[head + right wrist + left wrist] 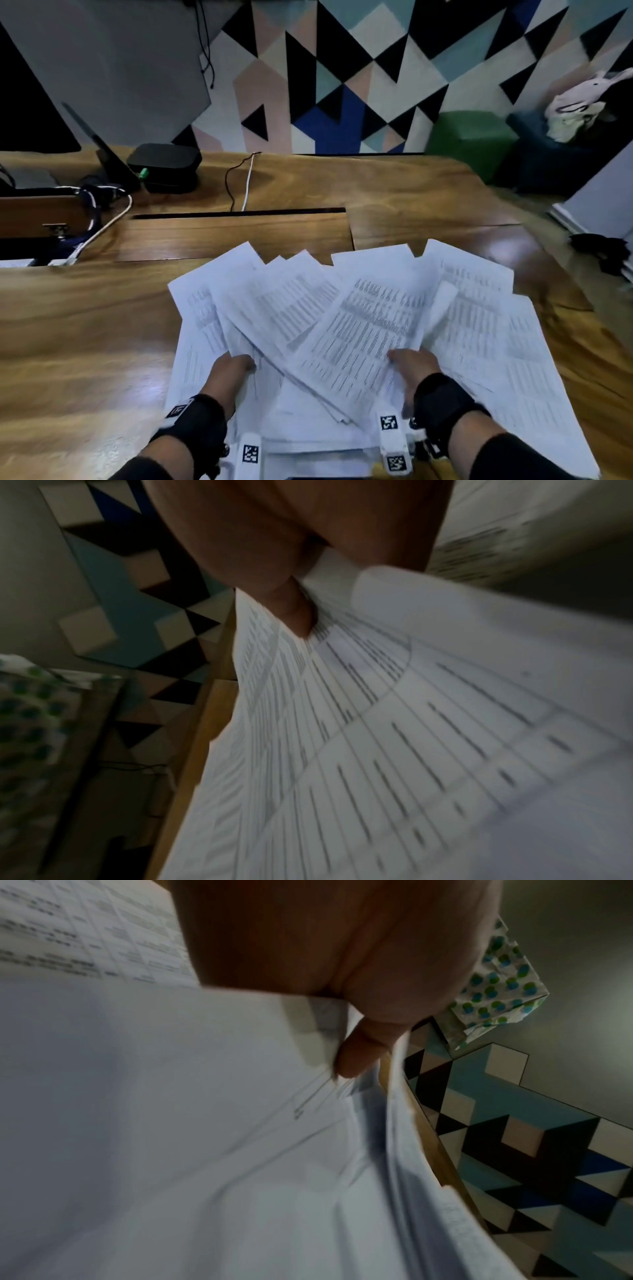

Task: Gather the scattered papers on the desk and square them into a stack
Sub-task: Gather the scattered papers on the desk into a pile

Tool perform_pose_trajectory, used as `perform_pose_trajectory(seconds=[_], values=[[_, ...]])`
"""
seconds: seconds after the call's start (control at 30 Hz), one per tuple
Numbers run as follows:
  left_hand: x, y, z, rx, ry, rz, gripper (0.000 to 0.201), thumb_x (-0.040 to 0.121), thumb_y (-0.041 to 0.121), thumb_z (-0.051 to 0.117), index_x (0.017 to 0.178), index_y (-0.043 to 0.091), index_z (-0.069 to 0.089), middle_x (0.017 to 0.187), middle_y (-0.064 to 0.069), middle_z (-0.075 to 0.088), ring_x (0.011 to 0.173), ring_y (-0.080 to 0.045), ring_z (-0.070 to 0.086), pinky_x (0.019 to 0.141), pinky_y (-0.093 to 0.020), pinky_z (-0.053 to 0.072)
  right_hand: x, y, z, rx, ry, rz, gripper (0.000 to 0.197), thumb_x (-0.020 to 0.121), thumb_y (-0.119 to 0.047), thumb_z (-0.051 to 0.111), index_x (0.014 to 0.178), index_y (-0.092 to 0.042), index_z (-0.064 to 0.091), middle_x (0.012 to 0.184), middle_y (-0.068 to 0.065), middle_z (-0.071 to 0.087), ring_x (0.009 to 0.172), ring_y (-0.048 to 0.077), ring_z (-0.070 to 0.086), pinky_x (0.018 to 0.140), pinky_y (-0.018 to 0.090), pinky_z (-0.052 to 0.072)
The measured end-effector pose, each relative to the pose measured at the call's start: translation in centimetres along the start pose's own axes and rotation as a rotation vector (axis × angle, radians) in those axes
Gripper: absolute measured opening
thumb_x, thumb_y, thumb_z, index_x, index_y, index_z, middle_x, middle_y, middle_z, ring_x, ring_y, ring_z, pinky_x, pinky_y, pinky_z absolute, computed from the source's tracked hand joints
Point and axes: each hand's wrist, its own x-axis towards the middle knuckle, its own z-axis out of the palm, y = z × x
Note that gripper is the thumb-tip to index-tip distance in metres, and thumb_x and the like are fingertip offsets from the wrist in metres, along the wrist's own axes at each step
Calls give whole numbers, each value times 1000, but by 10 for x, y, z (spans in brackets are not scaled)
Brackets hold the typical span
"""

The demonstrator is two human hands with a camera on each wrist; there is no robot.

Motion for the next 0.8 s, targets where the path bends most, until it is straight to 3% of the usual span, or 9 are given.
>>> perform_pose_trajectory(seconds=[0.07,0.17,0.23,0.37,0.47,0.53,0.6,0.7,0.8], values=[[1,2,3,-87,-25,-44,28,78,14,62,101,-2,62,95,-22,65,81,-35,62,69,-36,48,9,11,-5,-77,-43,31,44,88,-1,60,129,8,46,121,27,54,115,47,51,98,55,39],[5,0,6,-33,16,6,64,83,35,72,134,4,49,128,-10,56,112,-32,58,85,-36,48,17,23,-11,-184,-137,32,60,74,-12,75,125,8,51,104,23,64,87,36,65,77,43,55],[4,0,8,25,51,60,67,81,25,76,134,-4,46,128,-15,58,103,-30,59,89,-34,46,24,26,-17,-168,-192,37,65,67,-17,79,122,8,54,97,25,69,80,37,69,73,53,59],[5,2,5,-15,110,81,48,90,12,67,130,-6,50,106,-6,59,94,-26,57,89,-34,44,27,8,-36,-90,-61,-42,79,89,-23,66,151,-3,20,150,17,38,131,39,45,107,55,37],[11,1,-3,-2,120,69,37,89,14,67,121,-1,55,97,-7,65,89,-29,62,89,-39,49,25,-21,-54,-217,133,-320,60,94,-22,58,143,4,36,149,21,40,132,35,44,109,45,36],[14,0,-6,-1,128,71,44,87,15,68,126,-2,56,112,-16,68,98,-35,65,93,-47,52,15,-48,-63,-180,233,-515,29,94,-19,56,112,4,60,112,24,63,94,31,60,82,41,49],[19,-2,-9,23,136,78,45,87,14,67,126,-2,54,118,-18,66,102,-38,65,93,-53,53,3,-78,-67,-61,259,-663,20,92,-19,58,97,-1,64,90,15,64,80,24,59,67,34,48],[23,-2,-11,49,138,98,34,87,10,65,118,0,55,114,-17,66,101,-38,64,93,-53,52,-6,-114,-65,225,241,-782,21,90,-20,63,108,-11,67,106,6,69,99,21,66,88,37,53],[25,-3,-13,87,119,99,47,82,15,65,125,-1,53,119,-17,65,104,-37,63,94,-53,52,-5,-138,-58,435,251,-778,8,87,-23,67,91,-16,67,106,1,71,101,21,67,93,41,54]])
